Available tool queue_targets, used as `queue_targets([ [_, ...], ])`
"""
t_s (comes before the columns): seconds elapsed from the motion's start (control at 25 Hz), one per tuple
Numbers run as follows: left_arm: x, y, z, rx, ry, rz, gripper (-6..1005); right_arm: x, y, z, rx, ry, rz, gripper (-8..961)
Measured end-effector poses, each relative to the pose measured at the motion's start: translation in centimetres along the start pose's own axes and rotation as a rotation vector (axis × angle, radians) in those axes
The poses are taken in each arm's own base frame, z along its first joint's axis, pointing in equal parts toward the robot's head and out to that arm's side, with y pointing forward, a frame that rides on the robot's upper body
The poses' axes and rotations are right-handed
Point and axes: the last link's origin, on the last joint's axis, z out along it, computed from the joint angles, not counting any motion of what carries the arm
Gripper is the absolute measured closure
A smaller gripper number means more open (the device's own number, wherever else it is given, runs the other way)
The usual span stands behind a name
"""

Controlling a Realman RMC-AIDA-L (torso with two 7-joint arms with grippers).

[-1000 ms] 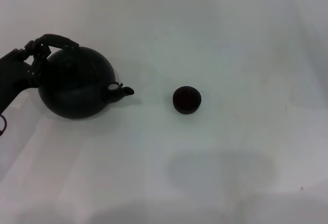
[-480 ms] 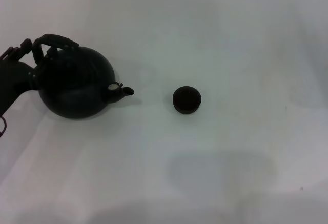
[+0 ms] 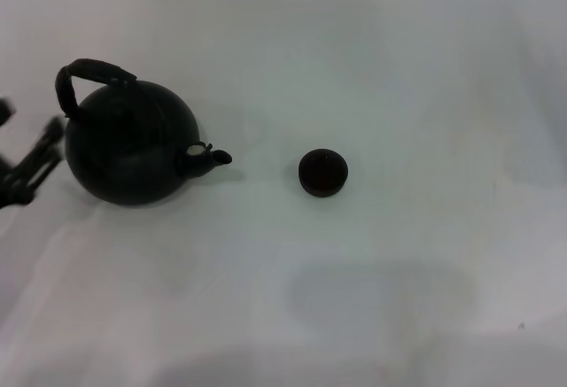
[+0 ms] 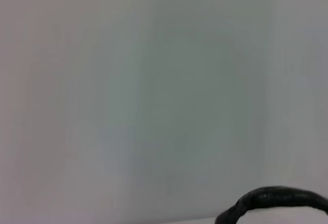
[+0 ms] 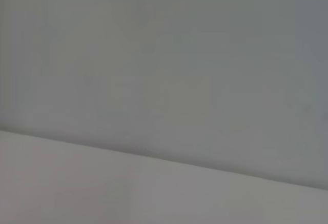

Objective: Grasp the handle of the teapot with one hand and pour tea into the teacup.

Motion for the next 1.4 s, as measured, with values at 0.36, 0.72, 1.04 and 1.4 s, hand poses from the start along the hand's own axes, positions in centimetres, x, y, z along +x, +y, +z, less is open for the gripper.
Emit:
queue_targets([
  [0.36, 0.6, -4.1, -7.5, 0.355, 0.204, -0.007, 280, -0.4, -0.9, -0.9, 0.013, -0.044, -0.003, 108],
  [0.72, 0.3, -9.4, -8.1, 0.679, 0.279, -0.046, 286, -2.1, -0.1, -4.6, -0.07, -0.3, 0.03, 108],
  [1.04, 1.7, -11.5, -7.2, 0.792, 0.317, 0.065, 287, -1.2, 2.6, -6.7, -0.042, -0.441, 0.237, 108],
  [1.4, 2.1, -12.4, -6.0, 0.841, 0.286, 0.137, 287, 0.1, 5.0, -6.7, -0.054, -0.402, 0.194, 108],
])
